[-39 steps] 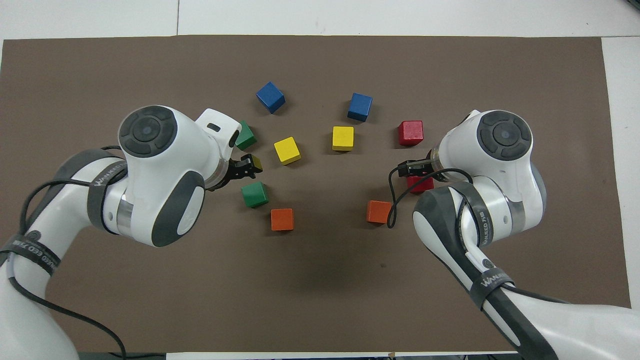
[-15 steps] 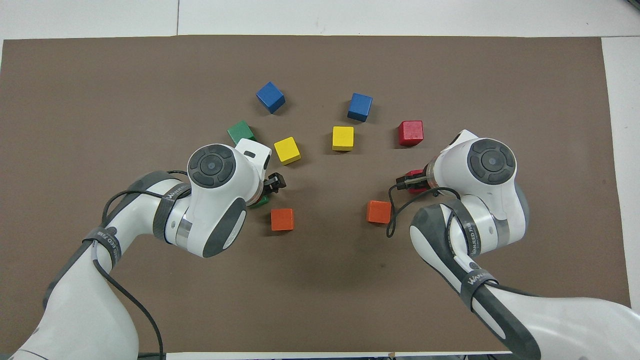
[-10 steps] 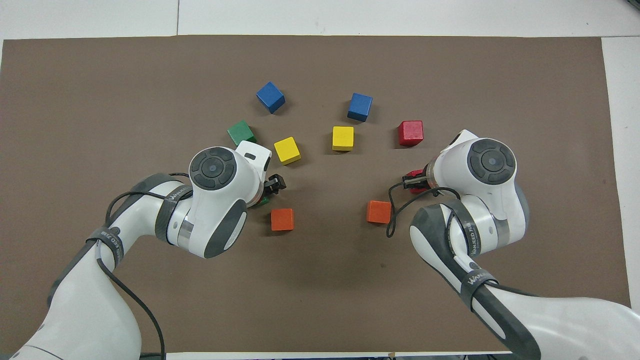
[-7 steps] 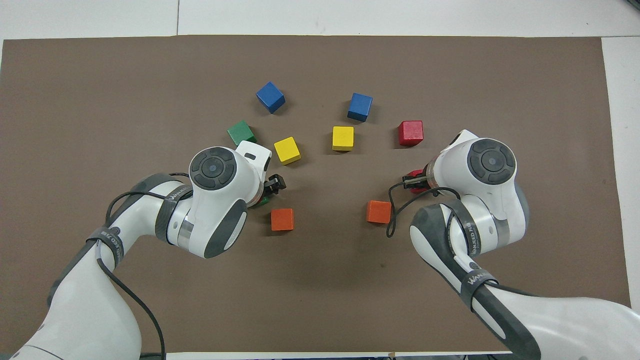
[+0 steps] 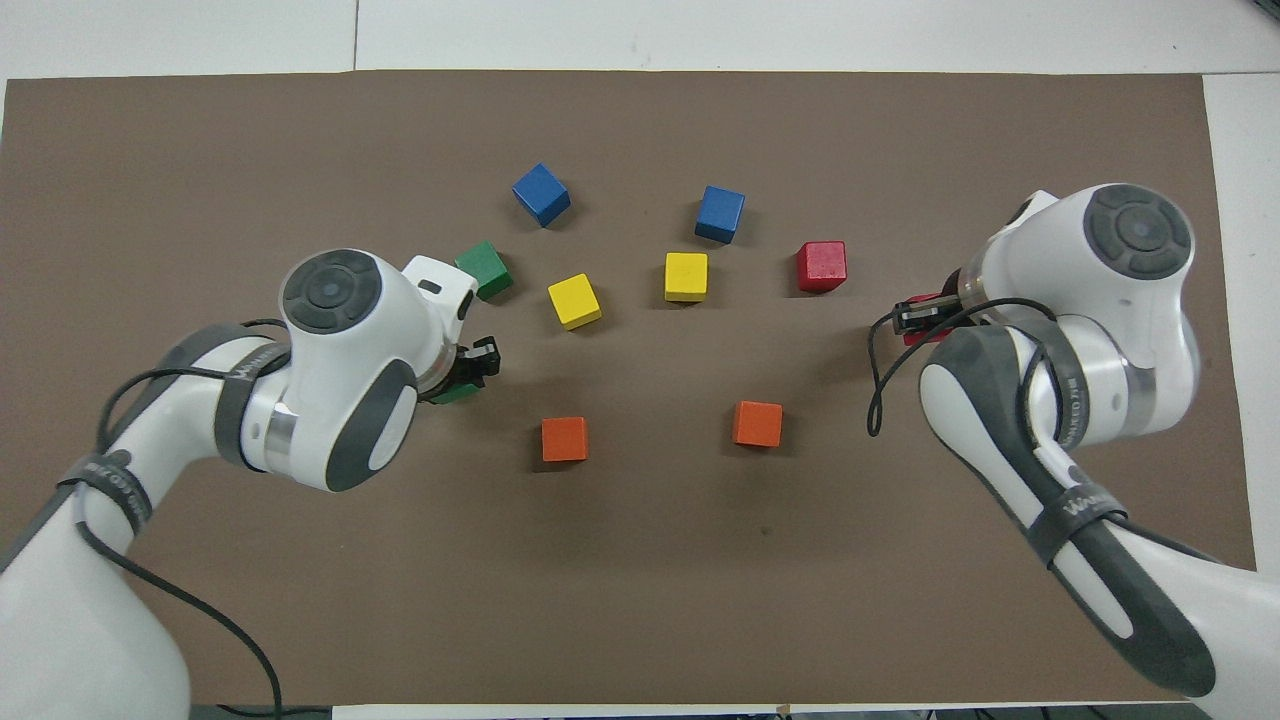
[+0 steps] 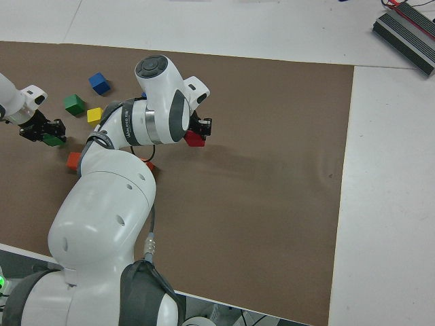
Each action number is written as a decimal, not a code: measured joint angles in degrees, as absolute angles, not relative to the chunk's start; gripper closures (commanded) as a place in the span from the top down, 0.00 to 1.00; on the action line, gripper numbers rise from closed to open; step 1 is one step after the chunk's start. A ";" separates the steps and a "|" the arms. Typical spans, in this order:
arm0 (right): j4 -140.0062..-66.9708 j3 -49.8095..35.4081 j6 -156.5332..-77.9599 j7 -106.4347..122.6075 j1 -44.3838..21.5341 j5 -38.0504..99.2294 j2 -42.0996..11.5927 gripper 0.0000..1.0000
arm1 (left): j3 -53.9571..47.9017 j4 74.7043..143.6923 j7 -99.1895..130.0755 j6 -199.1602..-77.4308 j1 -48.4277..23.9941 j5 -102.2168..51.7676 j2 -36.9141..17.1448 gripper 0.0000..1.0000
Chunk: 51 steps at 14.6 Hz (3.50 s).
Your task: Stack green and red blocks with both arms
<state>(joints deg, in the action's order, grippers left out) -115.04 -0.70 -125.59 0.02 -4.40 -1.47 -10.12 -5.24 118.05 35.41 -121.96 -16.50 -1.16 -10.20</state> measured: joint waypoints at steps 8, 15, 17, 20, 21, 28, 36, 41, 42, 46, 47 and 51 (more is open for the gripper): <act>-116.43 -0.49 -125.70 9.35 4.76 -1.47 -10.44 0.00 | -4.71 117.79 4.88 -120.68 -1.43 -1.13 -7.69 0.00; -118.42 -0.48 -131.75 9.36 5.49 -1.47 -12.34 0.00 | -4.71 117.40 -1.16 -124.95 4.69 3.06 -9.14 0.00; -118.42 -0.48 -132.24 9.36 5.49 -1.47 -12.75 0.00 | -4.72 117.35 -2.68 -126.13 7.03 3.33 -10.54 0.00; -118.44 -0.49 -132.39 9.36 5.49 -1.47 -12.81 0.00 | -5.14 117.34 -3.01 -126.63 7.73 2.23 -12.94 0.00; -118.47 -0.49 -132.85 9.36 5.49 -1.47 -12.89 0.00 | -5.49 117.34 -2.94 -126.77 7.68 0.37 -13.59 0.00; -118.54 -0.73 -134.03 9.36 5.45 -1.47 -14.55 0.00 | -5.67 117.32 -2.73 -127.32 7.72 -2.76 -14.44 0.00; -118.54 -0.76 -134.05 9.36 5.44 -1.47 -14.65 0.00 | -5.80 117.41 -2.21 -127.32 6.09 -2.73 -14.48 0.63; -118.54 -0.74 -134.05 9.36 5.46 -1.47 -14.65 0.00 | -5.78 117.57 -2.16 -127.48 6.00 -2.70 -14.52 1.00; -118.54 -0.74 -134.05 9.36 5.46 -1.47 -14.65 0.00 | -5.78 117.78 -2.13 -127.64 6.00 -2.70 -14.53 1.00; -118.54 -0.74 -134.05 9.36 5.46 -1.47 -14.65 0.00 | -5.76 116.09 -0.26 -127.93 5.83 -2.70 -14.51 1.00; -118.54 -0.74 -134.05 9.36 5.46 -1.47 -14.67 0.00 | -5.77 114.03 0.92 -126.29 5.44 -2.69 -14.53 1.00; -118.54 -0.79 -134.05 9.36 5.44 -1.47 -14.82 0.22 | -5.83 103.69 11.61 -119.82 0.92 -2.25 -16.09 1.00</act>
<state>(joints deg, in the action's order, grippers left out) -118.54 -0.79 -134.05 9.36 5.44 -1.47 -14.82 -5.83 103.69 11.61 -119.82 0.92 -2.25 -16.09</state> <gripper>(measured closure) 0.449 0.000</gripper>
